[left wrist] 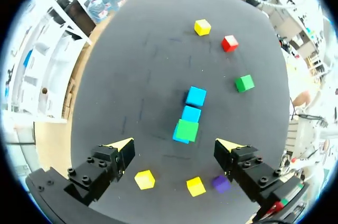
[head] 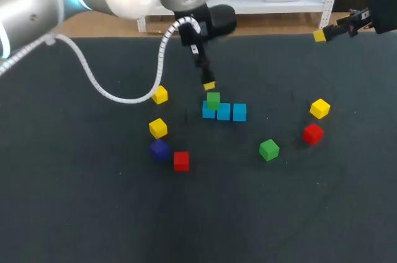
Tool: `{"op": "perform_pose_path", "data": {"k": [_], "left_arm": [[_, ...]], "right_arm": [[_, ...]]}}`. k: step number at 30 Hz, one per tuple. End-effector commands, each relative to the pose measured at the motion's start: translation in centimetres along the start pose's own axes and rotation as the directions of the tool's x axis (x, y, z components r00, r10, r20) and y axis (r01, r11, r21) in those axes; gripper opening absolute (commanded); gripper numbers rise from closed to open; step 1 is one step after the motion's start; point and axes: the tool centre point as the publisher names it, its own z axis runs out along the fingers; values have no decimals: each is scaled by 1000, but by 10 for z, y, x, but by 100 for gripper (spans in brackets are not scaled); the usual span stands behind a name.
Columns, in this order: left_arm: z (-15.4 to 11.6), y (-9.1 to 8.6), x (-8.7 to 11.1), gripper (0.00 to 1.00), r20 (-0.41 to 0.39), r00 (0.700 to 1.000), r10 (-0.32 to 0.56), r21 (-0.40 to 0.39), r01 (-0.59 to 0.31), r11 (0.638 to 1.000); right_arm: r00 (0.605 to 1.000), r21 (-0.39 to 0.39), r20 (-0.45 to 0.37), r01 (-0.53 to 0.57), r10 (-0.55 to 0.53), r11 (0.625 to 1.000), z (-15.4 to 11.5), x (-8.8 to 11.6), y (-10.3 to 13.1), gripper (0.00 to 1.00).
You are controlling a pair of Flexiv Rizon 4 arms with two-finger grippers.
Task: Place the blue cubes, place green cubes on the blue cubes, place the yellow cubes on the green cubes, then place the red cubes on the yellow cubes, and place purple cube on the red cubes.
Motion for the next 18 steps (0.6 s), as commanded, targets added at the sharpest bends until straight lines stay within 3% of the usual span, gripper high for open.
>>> {"op": "perform_pose_path", "data": {"k": [1,4,11,18], "left_arm": [[-26,-26,28,100,151,988,-18,-85,32,996],[-44,-29,33,100,235,968,-89,-101,115,988],[-80,-37,63,100,380,912,-154,-176,235,956],[-106,-35,97,100,513,819,-255,-198,402,894]], "right_arm": [[1000,-3,2,1,-1,1000,1,0,-1,100],[1000,-3,2,1,-1,1000,1,0,-1,100],[1000,-3,2,1,-1,1000,1,0,-1,100],[1000,-3,2,1,-1,1000,1,0,-1,100]]}}
